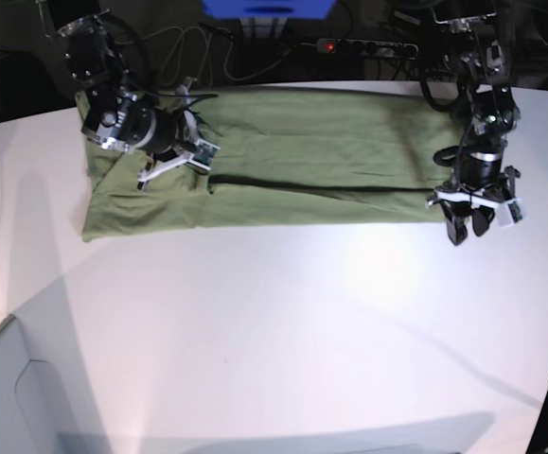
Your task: Fold the T-shirt properly
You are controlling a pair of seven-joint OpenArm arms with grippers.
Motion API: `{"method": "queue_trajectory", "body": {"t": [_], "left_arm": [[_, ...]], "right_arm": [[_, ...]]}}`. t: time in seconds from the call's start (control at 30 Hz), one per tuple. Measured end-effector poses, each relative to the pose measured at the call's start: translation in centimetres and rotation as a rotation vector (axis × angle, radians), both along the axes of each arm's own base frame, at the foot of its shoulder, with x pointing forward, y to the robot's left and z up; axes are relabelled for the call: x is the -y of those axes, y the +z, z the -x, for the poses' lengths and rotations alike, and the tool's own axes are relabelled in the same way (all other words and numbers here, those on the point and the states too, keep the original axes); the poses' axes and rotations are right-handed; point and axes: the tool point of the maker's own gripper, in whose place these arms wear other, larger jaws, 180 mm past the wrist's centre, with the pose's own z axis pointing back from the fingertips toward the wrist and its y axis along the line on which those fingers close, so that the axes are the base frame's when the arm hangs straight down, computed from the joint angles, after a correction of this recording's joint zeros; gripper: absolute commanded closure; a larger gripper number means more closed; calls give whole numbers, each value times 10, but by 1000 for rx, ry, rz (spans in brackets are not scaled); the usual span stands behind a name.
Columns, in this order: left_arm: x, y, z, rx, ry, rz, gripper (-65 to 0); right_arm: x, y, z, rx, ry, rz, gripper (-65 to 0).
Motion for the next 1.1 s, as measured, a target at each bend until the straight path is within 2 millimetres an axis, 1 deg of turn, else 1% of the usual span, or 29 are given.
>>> {"method": "queue_trajectory", "body": {"t": [0.07,0.13,0.17,0.2,0.3,0.37,0.47,0.57,0.63,0.8,0.97,1.1], "left_arm": [[-4,-4,-1,-7,10,3,-276],[-10,-14,-1,-32,26,8,-276],[-11,-18,-2,-45,29,14,-276],[-12,-23,-3,-53,32,19,-276],[-15,-31,-4,-70,46,29,-277],[-16,-36,-2,-81,50,33,-277],[-19,-50,-1,-117,63,49,-277],[-22,-48,-11,-99,73,57,-277],[-25,-47,-14,-97,75,55,-277],[-32,-50,-10,-115,75,36,-277],[-35,-64,-12,-144,92,62,-277],[-35,-72,-5,-168,94,61,-276]], "right_arm": [[-5,17,-6,54,10,-16,0],[-11,37,-14,115,15,-45,0],[-12,42,-16,133,16,-52,0],[-11,44,-16,137,15,-50,0],[-12,40,-11,120,14,-48,0],[-11,41,-12,123,14,-47,0],[-10,38,-9,114,14,-42,0],[-9,37,-7,110,15,-39,0],[-9,37,-7,111,14,-40,0],[-8,37,-7,110,15,-37,0],[-7,37,-7,111,15,-32,0],[-7,36,-7,109,15,-32,0]]}}
